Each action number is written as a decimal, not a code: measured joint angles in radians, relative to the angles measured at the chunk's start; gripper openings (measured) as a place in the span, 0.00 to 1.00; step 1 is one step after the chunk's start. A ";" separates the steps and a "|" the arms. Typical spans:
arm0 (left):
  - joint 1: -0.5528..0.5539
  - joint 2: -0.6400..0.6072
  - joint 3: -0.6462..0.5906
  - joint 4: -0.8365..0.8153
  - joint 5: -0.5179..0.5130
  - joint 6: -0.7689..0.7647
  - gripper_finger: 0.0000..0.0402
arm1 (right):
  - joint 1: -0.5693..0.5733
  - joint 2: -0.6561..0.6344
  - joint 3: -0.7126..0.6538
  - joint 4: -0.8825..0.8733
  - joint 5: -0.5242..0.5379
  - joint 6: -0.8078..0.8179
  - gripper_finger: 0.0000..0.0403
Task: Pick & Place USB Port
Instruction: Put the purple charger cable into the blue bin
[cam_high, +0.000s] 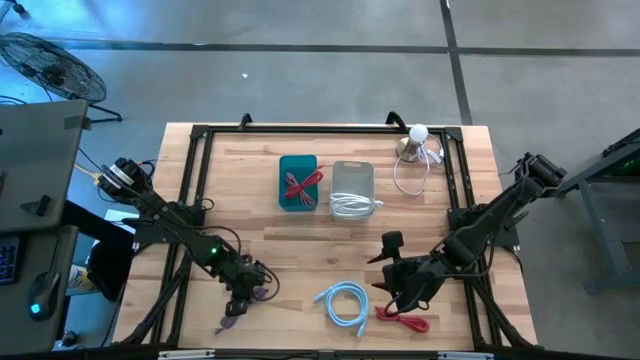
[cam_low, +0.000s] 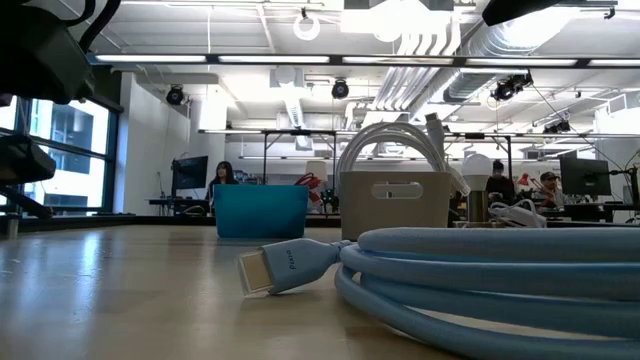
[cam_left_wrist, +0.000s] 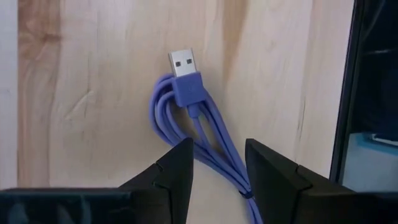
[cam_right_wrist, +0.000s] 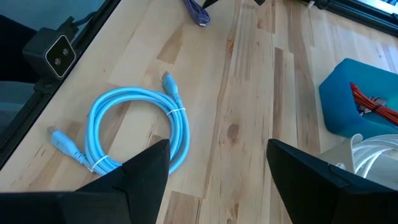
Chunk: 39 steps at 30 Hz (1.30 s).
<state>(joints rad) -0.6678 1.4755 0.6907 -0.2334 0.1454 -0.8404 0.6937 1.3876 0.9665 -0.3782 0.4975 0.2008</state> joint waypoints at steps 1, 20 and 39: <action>0.000 0.000 0.000 -0.001 -0.004 0.000 0.36 | 0.000 0.000 0.000 0.000 0.000 0.000 0.65; 0.001 0.098 0.005 0.012 0.024 0.005 0.36 | 0.000 0.000 0.000 0.013 -0.033 0.000 0.65; -0.001 0.117 0.012 0.017 -0.006 0.047 0.01 | 0.000 0.000 0.000 0.020 -0.029 0.000 0.65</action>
<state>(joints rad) -0.6689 1.5930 0.7031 -0.2162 0.1398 -0.7932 0.6941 1.3872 0.9665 -0.3579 0.4690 0.2013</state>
